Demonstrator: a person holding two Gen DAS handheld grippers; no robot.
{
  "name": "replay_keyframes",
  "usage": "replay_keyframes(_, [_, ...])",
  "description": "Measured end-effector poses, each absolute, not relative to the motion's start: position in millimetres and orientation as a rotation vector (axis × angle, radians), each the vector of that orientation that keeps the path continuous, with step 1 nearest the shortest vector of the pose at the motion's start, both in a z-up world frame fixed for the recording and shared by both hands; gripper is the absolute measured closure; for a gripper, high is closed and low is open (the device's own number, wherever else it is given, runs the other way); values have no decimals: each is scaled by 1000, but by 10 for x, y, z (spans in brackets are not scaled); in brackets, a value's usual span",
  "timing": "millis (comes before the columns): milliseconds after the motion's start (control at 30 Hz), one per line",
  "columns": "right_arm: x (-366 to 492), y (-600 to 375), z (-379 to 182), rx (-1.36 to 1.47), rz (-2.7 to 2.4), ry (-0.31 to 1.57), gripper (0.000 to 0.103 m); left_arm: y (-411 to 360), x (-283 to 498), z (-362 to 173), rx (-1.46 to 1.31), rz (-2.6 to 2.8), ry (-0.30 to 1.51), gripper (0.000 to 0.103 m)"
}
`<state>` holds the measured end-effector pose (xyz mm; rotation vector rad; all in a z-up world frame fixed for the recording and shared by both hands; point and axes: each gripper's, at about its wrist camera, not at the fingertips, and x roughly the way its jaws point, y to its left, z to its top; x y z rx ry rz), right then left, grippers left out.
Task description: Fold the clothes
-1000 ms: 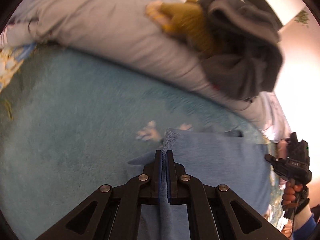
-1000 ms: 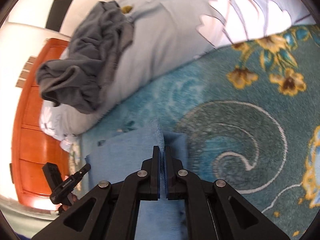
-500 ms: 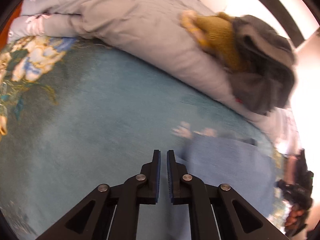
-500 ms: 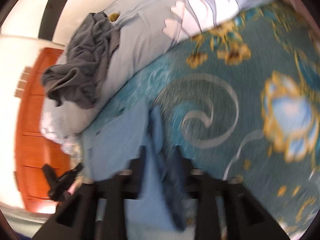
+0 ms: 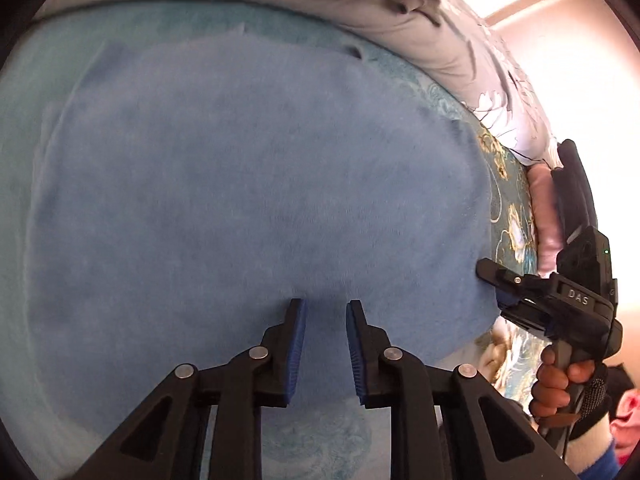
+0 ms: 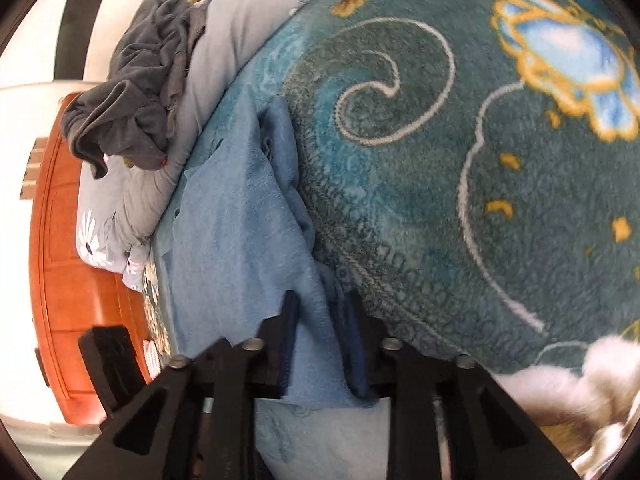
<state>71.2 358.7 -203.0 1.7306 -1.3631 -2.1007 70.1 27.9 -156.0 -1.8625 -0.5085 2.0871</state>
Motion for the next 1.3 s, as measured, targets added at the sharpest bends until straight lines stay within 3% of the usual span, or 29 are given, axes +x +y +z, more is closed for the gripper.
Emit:
replay_keyframes(200, [680,3493,-1788,1688,-2148,-1351,94,411,926,-1483,-1914,2124,-402,80])
replay_keyframes(467, [514,3043,-1126,1574,-2199,-1207,98,-134,1108,-1086,-1780,2215,-626,80])
replay_keyframes(700, [232,2239,-730,1561,-2214,-929,99,-759,1269,-749,-1653,2300,-834,77])
replay_keyframes(867, [296,2207,-825,1630,-2267,-916,99,-1137,1377,-658,-1608,2338,-929,77])
replay_keyframes(1300, [737,3212,-1571,1939,-2338,-1077,96,-573,1139,-918,-1710,2178,-768,74])
